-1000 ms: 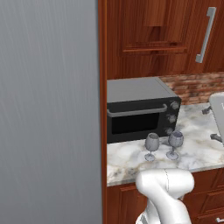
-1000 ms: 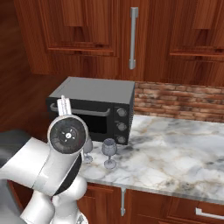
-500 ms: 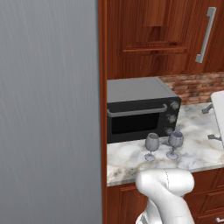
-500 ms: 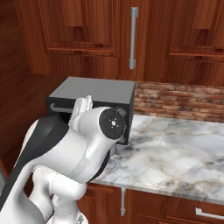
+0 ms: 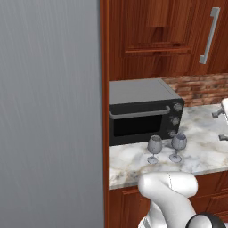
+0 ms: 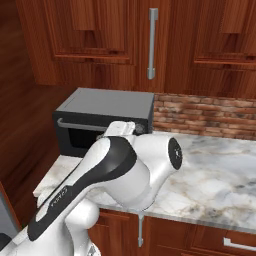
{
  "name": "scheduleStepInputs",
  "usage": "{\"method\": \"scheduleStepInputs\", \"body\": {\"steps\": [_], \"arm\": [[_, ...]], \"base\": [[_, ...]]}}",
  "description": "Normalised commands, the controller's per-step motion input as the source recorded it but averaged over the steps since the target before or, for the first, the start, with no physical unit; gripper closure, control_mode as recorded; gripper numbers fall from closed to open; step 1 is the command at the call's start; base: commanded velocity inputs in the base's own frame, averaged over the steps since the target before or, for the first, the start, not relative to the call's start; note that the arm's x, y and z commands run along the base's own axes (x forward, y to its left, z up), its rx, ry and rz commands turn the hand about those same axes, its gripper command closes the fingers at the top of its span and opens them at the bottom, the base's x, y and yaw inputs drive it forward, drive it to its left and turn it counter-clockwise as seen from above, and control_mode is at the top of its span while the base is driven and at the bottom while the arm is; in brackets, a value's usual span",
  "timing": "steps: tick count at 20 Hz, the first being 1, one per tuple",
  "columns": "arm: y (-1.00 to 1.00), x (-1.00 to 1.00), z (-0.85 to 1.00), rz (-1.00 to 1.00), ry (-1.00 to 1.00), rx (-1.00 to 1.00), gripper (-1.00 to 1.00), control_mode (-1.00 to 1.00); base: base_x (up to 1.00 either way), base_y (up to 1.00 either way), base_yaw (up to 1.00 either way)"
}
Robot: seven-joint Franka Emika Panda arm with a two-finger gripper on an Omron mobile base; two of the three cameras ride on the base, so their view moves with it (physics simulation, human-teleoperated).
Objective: Retrieve the wine glasses from the counter and place one next to each plate.
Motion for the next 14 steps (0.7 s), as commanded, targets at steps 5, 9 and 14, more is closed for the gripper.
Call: {"method": "scheduleStepInputs", "body": {"steps": [5,9,14], "arm": [[-0.22,0.04,-0.35,-0.03,0.00,0.11,-1.00,-1.00],[-0.10,0.00,-0.28,0.00,0.00,0.01,-1.00,-1.00],[-0.17,0.02,-0.23,0.00,0.12,0.02,-1.00,-1.00]], "base": [[0.00,0.00,0.00],[0.00,0.00,0.00],[0.00,0.00,0.00]]}}
